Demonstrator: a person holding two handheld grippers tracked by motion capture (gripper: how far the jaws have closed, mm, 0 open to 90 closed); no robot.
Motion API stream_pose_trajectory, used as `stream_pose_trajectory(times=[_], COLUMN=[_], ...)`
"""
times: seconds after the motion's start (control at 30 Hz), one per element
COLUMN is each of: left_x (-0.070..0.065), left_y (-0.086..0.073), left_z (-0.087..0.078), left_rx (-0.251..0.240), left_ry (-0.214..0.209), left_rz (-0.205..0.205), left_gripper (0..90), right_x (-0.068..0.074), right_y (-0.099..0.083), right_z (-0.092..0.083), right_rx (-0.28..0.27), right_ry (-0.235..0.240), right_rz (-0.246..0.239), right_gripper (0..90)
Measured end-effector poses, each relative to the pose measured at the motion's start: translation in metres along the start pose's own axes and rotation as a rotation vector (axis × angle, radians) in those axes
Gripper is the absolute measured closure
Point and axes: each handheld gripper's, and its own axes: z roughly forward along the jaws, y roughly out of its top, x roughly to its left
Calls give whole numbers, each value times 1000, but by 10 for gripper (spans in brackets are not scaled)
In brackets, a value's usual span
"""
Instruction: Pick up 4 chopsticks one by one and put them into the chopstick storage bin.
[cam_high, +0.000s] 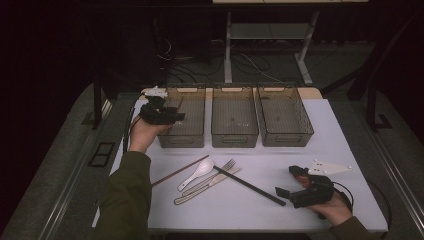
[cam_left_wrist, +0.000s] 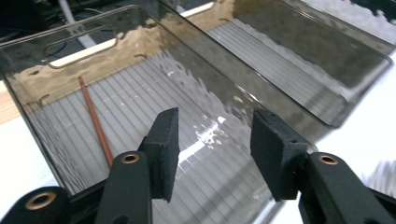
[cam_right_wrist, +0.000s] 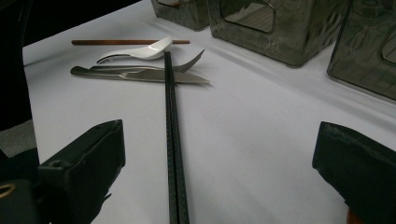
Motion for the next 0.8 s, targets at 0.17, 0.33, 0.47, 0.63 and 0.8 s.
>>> stream_pose_trajectory(times=[0.17, 0.33, 0.47, 0.63, 0.8], left_x=[-11, -20, -27, -36, -44], left_y=[-4, -10, -18, -28, -37], left_z=[-9, -17, -19, -21, -23], left_rx=[-1, -7, -11, -10, -15], left_ry=[-31, -46, -64, -74, -81], left_rz=[54, 81, 101, 120, 132], left_gripper=[462, 436, 410, 386, 356], right_x=[1, 0, -1, -1, -1], right_y=[0, -1, -1, -1, -1], right_z=[-1, 0, 0, 0, 0], right_rx=[-2, -2, -2, -2, 0], right_ry=[-1, -4, -5, -9, -9], right_rz=[3, 1, 1, 2, 4], right_gripper=[28, 28, 28, 28, 28])
